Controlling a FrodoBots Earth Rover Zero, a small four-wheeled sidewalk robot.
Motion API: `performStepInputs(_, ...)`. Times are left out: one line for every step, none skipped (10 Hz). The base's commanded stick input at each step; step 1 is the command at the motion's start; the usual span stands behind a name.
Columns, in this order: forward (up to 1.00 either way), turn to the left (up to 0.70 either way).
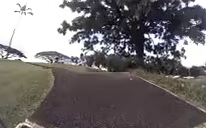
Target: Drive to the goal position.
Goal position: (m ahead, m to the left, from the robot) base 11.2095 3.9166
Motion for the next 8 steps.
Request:
performStepInputs(0.85, 0.00)
performStepInputs(0.85, 0.13)
performStepInputs(0.85, 0.25)
performStepInputs(0.85, 0.28)
performStepInputs(0.85, 0.29)
performStepInputs(0.85, 0.10)
performStepInputs(0.85, 0.00)
performStepInputs(0.85, 0.00)
